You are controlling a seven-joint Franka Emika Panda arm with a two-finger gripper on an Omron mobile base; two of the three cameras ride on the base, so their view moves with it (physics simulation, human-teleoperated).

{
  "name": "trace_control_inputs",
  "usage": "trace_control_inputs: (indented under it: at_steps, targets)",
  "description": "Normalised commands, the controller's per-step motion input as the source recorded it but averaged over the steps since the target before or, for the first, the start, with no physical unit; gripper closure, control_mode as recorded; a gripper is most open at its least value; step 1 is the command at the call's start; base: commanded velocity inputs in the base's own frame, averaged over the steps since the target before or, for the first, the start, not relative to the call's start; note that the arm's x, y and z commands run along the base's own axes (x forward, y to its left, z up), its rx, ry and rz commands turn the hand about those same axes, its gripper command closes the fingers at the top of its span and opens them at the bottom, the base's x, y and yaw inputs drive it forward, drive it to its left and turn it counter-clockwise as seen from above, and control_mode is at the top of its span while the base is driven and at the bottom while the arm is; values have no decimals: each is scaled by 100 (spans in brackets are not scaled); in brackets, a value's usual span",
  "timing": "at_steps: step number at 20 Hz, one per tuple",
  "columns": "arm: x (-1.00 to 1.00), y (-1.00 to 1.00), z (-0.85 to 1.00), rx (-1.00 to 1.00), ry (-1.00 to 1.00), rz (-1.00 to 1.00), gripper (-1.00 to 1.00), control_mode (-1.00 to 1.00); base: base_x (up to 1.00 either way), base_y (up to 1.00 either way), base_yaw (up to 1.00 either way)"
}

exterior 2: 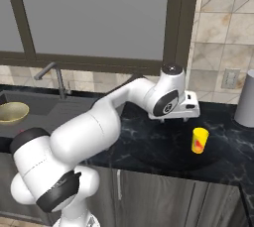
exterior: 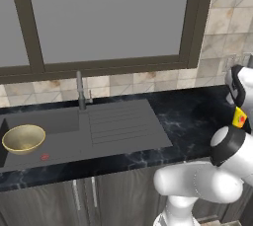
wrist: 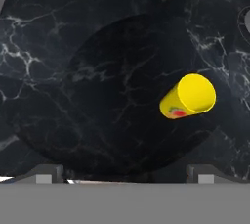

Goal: Remove the bell pepper and lemon from the sink. Then move the bowl and cup from the counter to the sink for washing.

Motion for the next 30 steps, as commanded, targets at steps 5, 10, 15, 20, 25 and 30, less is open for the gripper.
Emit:
trace_control_inputs:
  at_steps: [5,10,15,20,25,30]
  targets:
    - [2,-25,-15,0,4,-2,-100,-100,0,0,0]
    - [9,-19,-13,0,5,-1,-100,-100,0,0,0]
    - [9,-7,-11,1,8,0,-100,-100,0,0,0]
    - [8,-1,-13,5,10,0,-100,-100,0,0,0]
    - [12,-10,-14,8,10,0,-100,-100,0,0,0]
    - [15,-13,-15,8,10,0,-100,-100,0,0,0]
